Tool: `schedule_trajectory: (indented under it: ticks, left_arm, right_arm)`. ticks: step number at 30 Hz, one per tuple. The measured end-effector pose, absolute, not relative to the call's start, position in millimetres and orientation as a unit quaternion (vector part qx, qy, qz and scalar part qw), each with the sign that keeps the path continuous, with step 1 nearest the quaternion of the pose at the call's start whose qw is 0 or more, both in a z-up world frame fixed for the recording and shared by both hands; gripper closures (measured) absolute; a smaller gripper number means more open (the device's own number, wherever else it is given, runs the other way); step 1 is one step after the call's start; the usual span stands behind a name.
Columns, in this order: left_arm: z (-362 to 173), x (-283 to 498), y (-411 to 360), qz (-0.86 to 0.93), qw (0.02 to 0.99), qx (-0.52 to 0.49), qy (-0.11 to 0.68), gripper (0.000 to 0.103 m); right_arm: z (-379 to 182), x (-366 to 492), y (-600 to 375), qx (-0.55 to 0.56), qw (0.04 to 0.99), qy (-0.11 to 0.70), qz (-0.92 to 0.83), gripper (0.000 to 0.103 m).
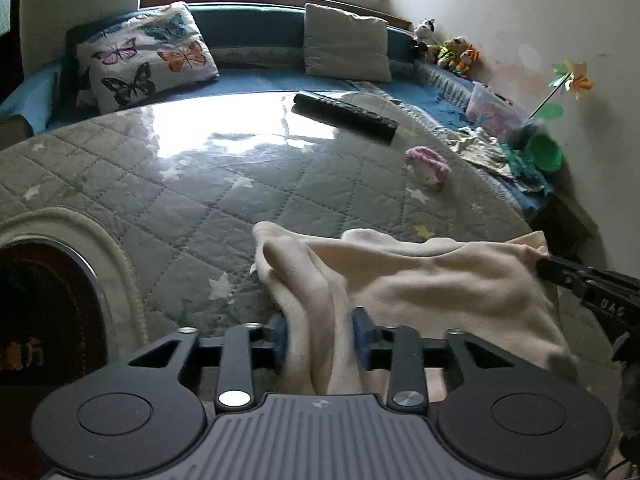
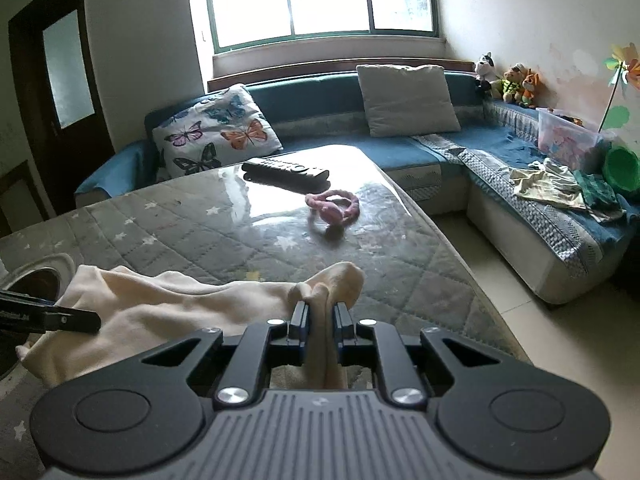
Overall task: Fold clothes
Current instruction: 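Carry the held sweatshirt off the hob across the table with the right gripper, then lower the sweatshirt onto the quilted table and open the right gripper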
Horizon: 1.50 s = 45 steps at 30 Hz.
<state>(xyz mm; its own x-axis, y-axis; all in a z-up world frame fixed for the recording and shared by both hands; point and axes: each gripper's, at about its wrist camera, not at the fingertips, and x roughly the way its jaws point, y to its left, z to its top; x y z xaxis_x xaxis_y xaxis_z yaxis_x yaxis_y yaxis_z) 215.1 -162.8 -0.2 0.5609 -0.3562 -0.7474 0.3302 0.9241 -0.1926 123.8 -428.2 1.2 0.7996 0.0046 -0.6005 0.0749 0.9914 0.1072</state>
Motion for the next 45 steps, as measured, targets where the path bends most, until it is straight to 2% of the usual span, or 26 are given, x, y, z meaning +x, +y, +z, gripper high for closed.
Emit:
schedule_trajectory:
  ticks: [12,19,21,35,39,45]
  left_arm:
    - [3,219,-170,-0.177,0.895,0.028,0.408,0.035]
    - [2,225,-179,-0.176,0.898,0.057,0.399,0.027]
    - [1,228,-183,-0.177,0.898,0.065,0.398,0.022]
    - [-16,256,-211,-0.183,0.892,0.112,0.399,0.021]
    - [-20,261,-214,-0.181,0.89,0.112,0.404,0.018]
    - [-19,262,-210,-0.179,0.891,0.106,0.405,0.016]
  right_arm:
    - [8,131,-413,0.049,0.949,0.311,0.012,0.089]
    - [-3,148,-389,0.042,0.943,0.326,0.044,0.089]
    - [-6,154,-385,0.039,0.942,0.33,0.045,0.089]
    - [-29,184,-377,0.022,0.935,0.351,0.04,0.087]
    - [-26,183,-374,0.015,0.937,0.345,0.049,0.075]
    - [-27,182,-366,-0.013,0.938,0.343,0.048,0.073]
